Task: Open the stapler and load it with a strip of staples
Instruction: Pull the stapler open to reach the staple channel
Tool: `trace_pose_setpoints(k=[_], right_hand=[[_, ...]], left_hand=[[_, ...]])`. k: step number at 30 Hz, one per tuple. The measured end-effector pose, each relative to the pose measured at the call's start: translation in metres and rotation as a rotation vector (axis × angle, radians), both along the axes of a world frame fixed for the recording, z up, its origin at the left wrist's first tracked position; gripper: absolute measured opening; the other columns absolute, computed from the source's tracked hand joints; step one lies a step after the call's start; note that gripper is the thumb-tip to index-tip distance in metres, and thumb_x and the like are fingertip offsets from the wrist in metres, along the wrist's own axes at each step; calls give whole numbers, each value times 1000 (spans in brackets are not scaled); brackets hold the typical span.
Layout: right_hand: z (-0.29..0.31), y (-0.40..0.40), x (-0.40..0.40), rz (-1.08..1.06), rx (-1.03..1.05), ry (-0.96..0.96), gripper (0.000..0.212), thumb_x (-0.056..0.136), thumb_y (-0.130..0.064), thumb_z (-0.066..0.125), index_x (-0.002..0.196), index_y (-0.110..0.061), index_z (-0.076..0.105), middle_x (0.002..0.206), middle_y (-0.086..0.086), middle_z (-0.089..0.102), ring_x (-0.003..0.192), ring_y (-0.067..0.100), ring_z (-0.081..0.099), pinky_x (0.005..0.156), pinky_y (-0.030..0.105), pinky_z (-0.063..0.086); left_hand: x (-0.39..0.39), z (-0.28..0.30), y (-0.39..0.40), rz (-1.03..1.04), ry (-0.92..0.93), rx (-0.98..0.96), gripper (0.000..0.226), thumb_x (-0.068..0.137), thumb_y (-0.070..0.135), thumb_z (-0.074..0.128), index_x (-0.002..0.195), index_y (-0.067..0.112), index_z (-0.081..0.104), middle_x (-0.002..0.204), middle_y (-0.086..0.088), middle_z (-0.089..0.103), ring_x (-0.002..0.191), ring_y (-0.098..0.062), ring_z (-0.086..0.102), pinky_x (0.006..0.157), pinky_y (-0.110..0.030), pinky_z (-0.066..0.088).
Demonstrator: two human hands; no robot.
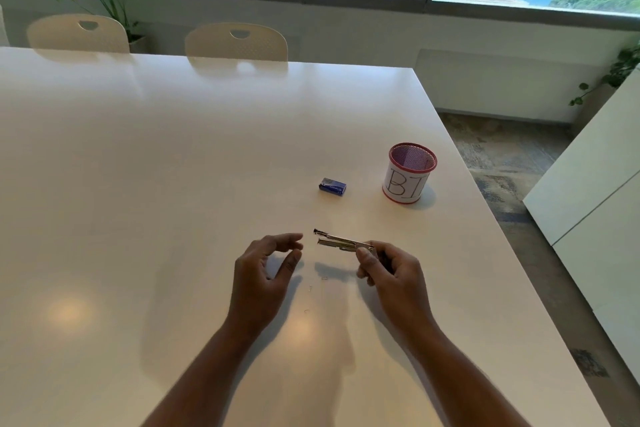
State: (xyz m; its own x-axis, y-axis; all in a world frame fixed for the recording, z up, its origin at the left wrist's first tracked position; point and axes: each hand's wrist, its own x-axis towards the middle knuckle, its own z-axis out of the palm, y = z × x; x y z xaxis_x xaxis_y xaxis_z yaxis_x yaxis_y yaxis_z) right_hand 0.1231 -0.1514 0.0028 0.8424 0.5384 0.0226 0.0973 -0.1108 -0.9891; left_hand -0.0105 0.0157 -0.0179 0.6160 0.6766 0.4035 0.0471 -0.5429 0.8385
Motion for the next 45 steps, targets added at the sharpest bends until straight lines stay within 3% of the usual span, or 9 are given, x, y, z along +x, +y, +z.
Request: trace_pose_setpoints(k=[3,6,10,16,20,26,33,38,45], right_hand=[[13,-1,-6,81,98,337,18,101,-21,66,90,-12,78,65,7,63,52,13,46,42,22,32],[24,-2,-12,223,58,582,21,96,-28,67,93,-10,77,61,8,58,47,14,44,41,23,29],[35,-6,-20,400,12,795,27,86,-37,68,88,-10,71,55,5,53,47,16,44,49,26,35],[40,-10,-25,563,48,949,30,94,-38,58,81,-12,66,52,4,53,45,15,47,50,26,41],[36,-11,-28,610,104,967,32,96,-38,56,81,-12,67,54,4,54,46,15,49,53,27,41],[31,-12,-29,614,95,893,35,99,-40,53,84,-11,67,60,5,55,54,16,50,61,30,43],[29,-13,-30,616,117,807,35,89,-46,65,84,-11,66,61,5,49,56,17,43,60,29,43],[27,-12,-31,588,119,808,38,100,-43,55,85,-11,68,60,5,49,54,17,43,58,29,44],[24,-10,-29,572,101,794,49,102,-50,51,92,-8,74,61,6,54,55,19,48,59,30,46]], left_hand=[[1,1,-5,-40,-60,-4,29,95,12,74,123,17,72,107,7,79,101,-15,74,93,-35,58],[6,8,-13,-132,-193,-23,37,93,25,72,129,19,68,116,3,77,106,-17,74,96,-32,58],[13,20,-18,-214,-270,-116,45,94,26,69,138,28,61,122,0,74,117,-24,71,101,-30,56],[6,23,-14,-364,-259,-520,36,94,7,72,128,16,68,122,-8,78,118,-29,73,101,-41,60],[4,26,-14,-354,-250,-603,34,89,12,72,122,20,73,117,-10,80,113,-29,75,94,-33,61],[5,28,-16,-354,-261,-655,35,88,10,73,122,20,73,117,-11,80,111,-30,76,94,-35,62],[5,32,-19,-371,-272,-690,39,89,7,71,128,15,69,121,-10,79,111,-31,77,91,-34,63],[7,32,-20,-345,-263,-718,44,86,7,72,129,14,69,116,-11,80,106,-31,78,87,-31,63],[8,26,-17,-318,-230,-718,40,91,0,69,127,18,71,114,-10,81,107,-31,78,87,-32,64]])
